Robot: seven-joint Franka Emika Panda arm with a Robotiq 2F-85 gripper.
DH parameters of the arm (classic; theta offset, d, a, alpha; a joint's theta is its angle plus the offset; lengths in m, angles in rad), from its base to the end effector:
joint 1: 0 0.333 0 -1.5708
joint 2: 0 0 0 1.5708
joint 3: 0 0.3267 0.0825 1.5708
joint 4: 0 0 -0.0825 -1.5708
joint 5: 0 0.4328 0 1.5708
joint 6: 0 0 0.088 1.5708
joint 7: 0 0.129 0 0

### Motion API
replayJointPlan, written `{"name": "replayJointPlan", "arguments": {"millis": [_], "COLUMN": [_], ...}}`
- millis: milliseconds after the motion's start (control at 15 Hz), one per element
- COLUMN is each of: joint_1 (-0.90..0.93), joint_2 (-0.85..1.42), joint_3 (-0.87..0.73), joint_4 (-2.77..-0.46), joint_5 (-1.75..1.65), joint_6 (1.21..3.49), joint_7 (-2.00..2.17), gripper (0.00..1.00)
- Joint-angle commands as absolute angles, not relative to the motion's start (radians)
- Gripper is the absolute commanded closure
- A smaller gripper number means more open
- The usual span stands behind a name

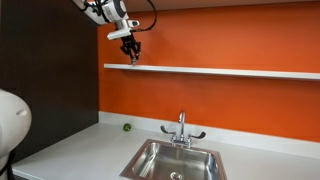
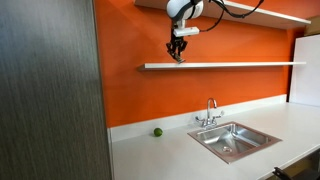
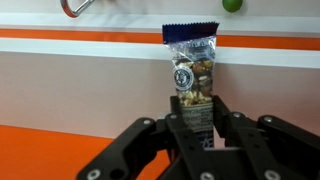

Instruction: Pick up the pack of snacks and put it on the first shelf

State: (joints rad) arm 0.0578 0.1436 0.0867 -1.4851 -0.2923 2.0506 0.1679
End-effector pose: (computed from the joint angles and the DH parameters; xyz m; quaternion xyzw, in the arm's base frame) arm 0.6948 0.0753 0.6234 0.9686 0.0256 0.2260 0.1006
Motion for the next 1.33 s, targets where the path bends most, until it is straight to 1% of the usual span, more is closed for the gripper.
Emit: {"name": "replayJointPlan", "arguments": {"millis": [0,600,667,733,800,867,1133,1200,1267], "joint_1": [0.071,0.080,0.062,0.062,0.063,0.063,0.064,0.066,0.067], "joint_2": [0.255,0.422,0.432,0.443,0.449,0.456,0.440,0.428,0.418], "joint_3": [0.069,0.044,0.065,0.064,0.065,0.065,0.068,0.070,0.071], "joint_4": [-1.312,-1.070,-1.058,-1.043,-1.033,-1.027,-1.065,-1.084,-1.098], "joint_5": [-0.257,-0.236,-0.242,-0.244,-0.245,-0.245,-0.246,-0.247,-0.248], "joint_6": [1.956,1.837,1.832,1.821,1.815,1.811,1.832,1.839,1.844], "joint_7": [0.111,0.079,0.084,0.085,0.088,0.089,0.102,0.106,0.108], "gripper": [0.91,0.91,0.78,0.41,0.39,0.33,0.03,0.00,0.00]}}
